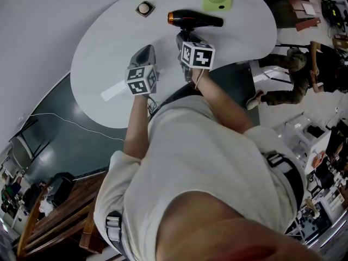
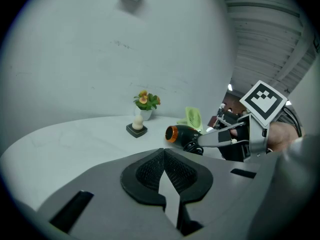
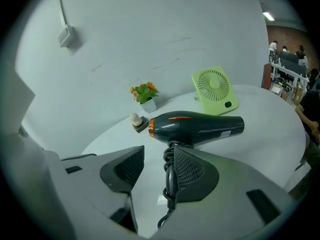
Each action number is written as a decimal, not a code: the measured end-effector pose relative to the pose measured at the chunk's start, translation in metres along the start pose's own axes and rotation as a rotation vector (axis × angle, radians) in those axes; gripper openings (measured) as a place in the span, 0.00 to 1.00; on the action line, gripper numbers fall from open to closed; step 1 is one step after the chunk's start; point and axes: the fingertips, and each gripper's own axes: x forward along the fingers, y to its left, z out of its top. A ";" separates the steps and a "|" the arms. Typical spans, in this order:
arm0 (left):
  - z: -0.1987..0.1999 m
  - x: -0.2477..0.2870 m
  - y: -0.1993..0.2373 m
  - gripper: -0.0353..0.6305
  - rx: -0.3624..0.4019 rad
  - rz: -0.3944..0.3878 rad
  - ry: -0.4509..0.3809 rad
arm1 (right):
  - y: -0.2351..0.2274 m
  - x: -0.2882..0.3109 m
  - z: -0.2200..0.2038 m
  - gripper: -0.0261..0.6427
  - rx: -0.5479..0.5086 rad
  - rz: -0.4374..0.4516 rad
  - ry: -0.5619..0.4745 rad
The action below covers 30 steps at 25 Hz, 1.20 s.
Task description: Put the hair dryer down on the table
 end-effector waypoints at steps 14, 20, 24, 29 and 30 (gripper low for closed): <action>-0.001 -0.007 0.001 0.08 -0.046 0.060 -0.021 | 0.036 -0.003 0.004 0.04 -0.260 0.169 -0.022; -0.002 -0.010 -0.001 0.08 -0.100 0.094 -0.044 | 0.047 -0.003 0.006 0.04 -0.410 0.236 -0.039; -0.006 -0.020 0.000 0.08 -0.120 0.111 -0.059 | 0.053 -0.008 0.001 0.04 -0.470 0.266 -0.062; -0.009 -0.038 -0.008 0.08 -0.118 0.108 -0.089 | 0.061 -0.023 -0.012 0.04 -0.519 0.282 -0.089; -0.010 -0.043 -0.010 0.08 -0.117 0.107 -0.096 | 0.063 -0.027 -0.016 0.04 -0.522 0.282 -0.092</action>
